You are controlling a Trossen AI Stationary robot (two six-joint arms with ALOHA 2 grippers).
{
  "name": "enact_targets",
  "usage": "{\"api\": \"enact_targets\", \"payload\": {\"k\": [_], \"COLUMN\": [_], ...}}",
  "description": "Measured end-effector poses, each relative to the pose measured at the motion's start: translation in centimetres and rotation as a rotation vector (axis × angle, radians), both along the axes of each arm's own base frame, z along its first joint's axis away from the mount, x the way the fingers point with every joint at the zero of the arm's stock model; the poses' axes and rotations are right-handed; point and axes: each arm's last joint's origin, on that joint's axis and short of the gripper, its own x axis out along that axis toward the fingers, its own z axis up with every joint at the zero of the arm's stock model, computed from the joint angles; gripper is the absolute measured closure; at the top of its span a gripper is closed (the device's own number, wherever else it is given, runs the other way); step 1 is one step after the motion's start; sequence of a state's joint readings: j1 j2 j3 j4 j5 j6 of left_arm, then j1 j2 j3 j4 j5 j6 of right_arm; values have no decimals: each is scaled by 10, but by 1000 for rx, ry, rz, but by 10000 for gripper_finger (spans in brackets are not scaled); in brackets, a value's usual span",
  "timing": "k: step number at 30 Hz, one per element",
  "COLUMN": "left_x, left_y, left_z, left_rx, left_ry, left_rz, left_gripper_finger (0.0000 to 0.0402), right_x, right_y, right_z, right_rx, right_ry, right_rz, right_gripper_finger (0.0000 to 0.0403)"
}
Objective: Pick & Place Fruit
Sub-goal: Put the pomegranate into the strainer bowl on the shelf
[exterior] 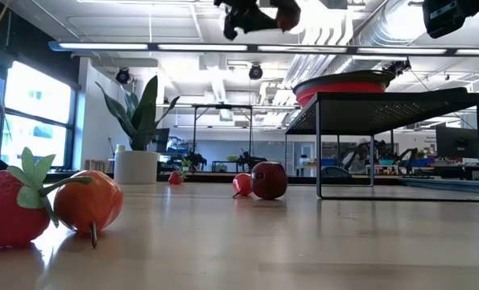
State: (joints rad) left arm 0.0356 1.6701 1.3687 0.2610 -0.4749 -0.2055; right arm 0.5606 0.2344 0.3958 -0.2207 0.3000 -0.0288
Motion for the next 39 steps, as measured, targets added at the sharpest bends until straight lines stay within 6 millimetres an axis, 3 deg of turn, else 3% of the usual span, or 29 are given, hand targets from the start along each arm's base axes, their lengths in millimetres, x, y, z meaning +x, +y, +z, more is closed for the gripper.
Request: {"api": "enact_targets", "payload": {"k": [4,8,14,18,26,39], "left_x": [1,13,54,77,108,110], "left_y": [7,16,31,45,78,111], "left_z": [17,18,14,27,28,18], "left_rx": [1,-4,20,26,-5,-36], "left_ry": [-33,-45,-38,-46,82,103], "left_rz": [-30,-8,-14,-37,20,83], "left_gripper_finger": [194,194,194,194,194,194], "right_x": [0,0,0,0,0,0], "right_y": [0,0,0,0,0,0], "right_z": [0,0,0,0,-1,-2], "right_rx": [0,6,28,33,25,21], "right_ry": [0,1,8,9,20,22], "right_rz": [-6,-12,-14,-14,-17,-17], "right_gripper_finger": [401,401,401,401,401,401]}}
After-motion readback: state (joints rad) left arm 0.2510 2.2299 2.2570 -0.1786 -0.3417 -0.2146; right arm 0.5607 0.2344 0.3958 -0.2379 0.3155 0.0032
